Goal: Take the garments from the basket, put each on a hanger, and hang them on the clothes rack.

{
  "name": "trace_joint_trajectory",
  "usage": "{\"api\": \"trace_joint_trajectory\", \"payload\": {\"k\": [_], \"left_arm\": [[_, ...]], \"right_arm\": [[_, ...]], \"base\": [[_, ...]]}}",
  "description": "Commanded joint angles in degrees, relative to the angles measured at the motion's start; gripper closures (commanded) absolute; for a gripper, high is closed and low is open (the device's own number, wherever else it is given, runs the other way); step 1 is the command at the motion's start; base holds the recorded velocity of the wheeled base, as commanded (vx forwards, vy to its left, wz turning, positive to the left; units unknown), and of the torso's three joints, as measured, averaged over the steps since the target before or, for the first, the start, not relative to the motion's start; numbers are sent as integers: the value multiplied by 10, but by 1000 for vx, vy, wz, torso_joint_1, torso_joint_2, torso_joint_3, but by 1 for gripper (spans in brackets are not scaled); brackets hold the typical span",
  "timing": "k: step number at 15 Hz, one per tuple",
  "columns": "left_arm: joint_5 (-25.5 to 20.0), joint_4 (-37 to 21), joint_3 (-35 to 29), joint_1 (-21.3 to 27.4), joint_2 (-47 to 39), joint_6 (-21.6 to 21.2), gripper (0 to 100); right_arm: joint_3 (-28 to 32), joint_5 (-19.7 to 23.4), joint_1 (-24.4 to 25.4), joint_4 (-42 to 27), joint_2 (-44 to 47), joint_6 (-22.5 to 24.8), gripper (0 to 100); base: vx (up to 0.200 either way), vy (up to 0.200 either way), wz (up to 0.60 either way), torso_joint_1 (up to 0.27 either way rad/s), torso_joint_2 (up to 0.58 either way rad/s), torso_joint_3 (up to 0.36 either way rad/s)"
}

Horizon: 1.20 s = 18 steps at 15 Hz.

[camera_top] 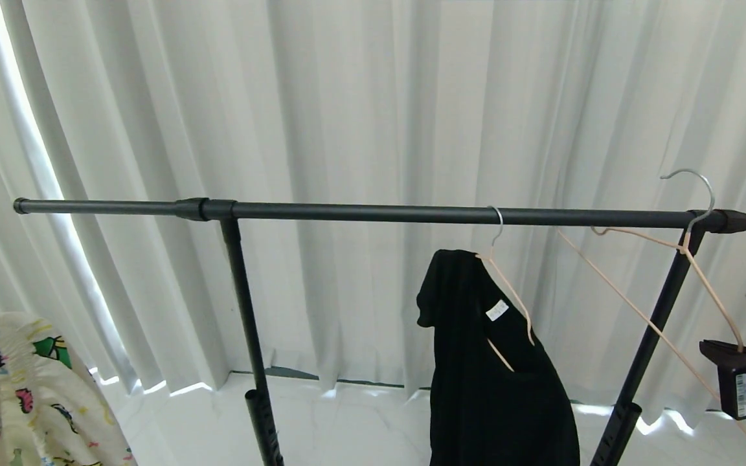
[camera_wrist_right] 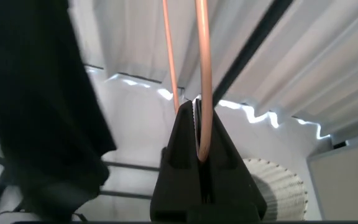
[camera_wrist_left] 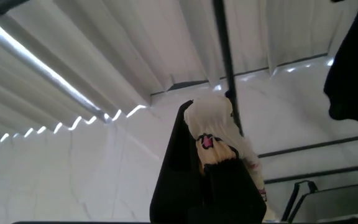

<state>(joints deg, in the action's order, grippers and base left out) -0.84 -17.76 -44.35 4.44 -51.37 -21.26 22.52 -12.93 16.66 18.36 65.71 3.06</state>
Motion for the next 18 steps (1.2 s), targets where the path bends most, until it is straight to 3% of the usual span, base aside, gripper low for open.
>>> {"api": "trace_joint_trajectory", "payload": {"k": [1,11,18], "left_arm": [[-1,3,1,13,6,1,100],[-2,6,0,18,7,1,100],[-2,6,0,18,7,0,100]], "right_arm": [[0,0,0,1,4,0,100],[0,1,0,-1,-5,1,100],[0,21,0,-67,-57,2,100]], "base": [[0,0,0,0,0,0],[0,0,0,0,0,0],[0,-200,0,1,4,2]]}}
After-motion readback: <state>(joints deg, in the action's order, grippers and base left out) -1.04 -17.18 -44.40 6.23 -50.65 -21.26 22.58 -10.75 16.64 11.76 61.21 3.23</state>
